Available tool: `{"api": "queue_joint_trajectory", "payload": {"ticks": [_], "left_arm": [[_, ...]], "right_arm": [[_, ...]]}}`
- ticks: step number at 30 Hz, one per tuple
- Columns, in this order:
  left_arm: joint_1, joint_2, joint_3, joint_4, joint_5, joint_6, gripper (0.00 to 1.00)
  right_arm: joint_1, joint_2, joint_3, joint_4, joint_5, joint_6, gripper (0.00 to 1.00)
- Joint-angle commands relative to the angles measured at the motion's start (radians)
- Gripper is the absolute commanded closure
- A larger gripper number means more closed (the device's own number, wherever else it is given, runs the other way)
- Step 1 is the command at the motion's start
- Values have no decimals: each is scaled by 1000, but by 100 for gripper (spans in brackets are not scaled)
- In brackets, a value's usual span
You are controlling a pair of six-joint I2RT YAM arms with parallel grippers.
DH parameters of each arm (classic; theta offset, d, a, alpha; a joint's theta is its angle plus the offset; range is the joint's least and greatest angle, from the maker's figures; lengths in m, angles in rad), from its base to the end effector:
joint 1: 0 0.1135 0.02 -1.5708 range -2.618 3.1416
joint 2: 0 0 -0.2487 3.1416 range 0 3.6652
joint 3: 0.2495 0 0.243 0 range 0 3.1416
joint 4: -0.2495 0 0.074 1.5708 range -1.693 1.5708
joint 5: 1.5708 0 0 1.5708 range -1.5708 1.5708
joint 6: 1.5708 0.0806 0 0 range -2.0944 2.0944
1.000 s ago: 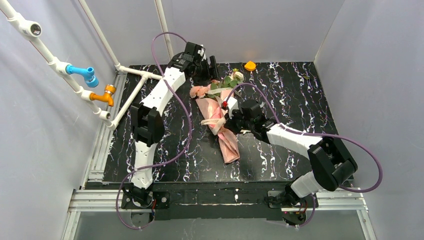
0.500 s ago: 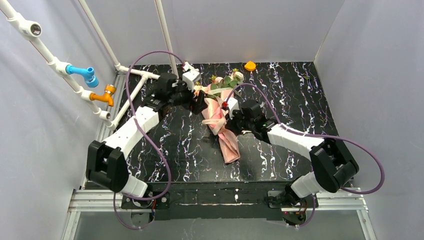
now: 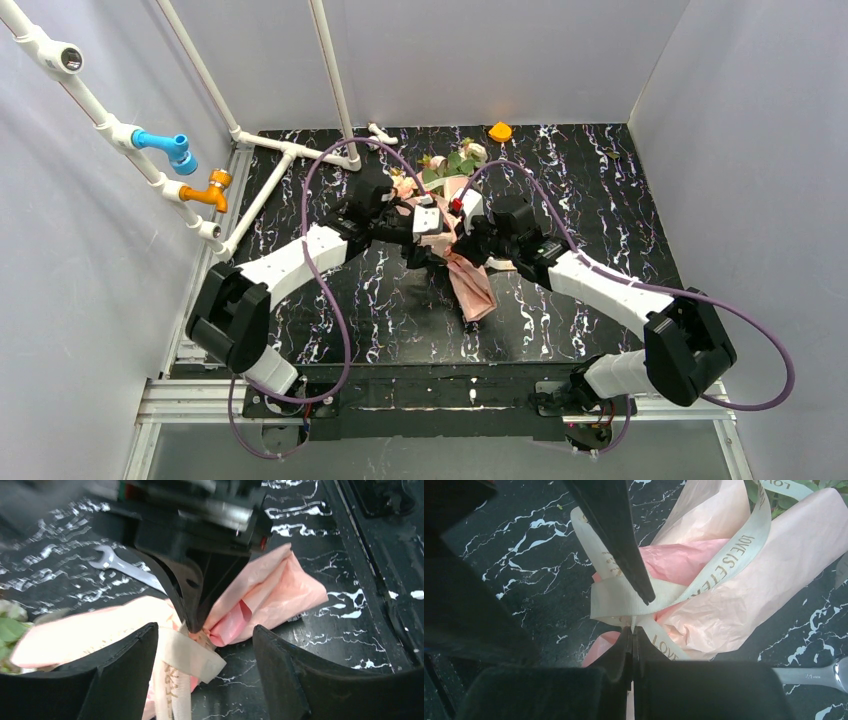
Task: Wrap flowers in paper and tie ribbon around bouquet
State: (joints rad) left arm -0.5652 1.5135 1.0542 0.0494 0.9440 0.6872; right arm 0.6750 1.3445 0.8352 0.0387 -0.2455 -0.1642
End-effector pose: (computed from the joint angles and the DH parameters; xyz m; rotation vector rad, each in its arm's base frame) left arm 0.2645 -0.2451 0.2629 1.5370 1.1009 -0.8418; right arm 0.2491 0.2244 0.2244 -0.9854 1.8250 0.5673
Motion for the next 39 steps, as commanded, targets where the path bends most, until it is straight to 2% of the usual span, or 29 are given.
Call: {"api": "queue_joint_trajectory", "payload": {"ticks": [1,6,22,26,30,34,36,38,39], "left_arm": [[-25,77,73,-19,-41,75,40],[-33,115,91,-38,-85,103,49],[-43,146,71,-33,-110,78,52],[-44,166,78,-33,-126,52,63],[-44,184,94,-44,-129,39,79],[-44,193,104,-43,-119,28,82],[-44,202,117,-84,-111,20,88],[-44,217,146,-141,-100,20,99],[-44,226,165,-170,-95,11,100]], "right_arm": [[6,-49,19,-14,5,-23,99],[7,-55,19,-16,4,-23,99],[9,-43,17,1,-7,-11,99],[9,-49,7,9,-6,-9,99],[8,-50,-1,17,-8,-5,99],[9,-50,-5,21,-12,-5,99],[9,-52,-8,25,-11,-6,99],[9,-54,-11,29,-8,-5,99],[9,-56,-14,30,-6,-4,99]]}}
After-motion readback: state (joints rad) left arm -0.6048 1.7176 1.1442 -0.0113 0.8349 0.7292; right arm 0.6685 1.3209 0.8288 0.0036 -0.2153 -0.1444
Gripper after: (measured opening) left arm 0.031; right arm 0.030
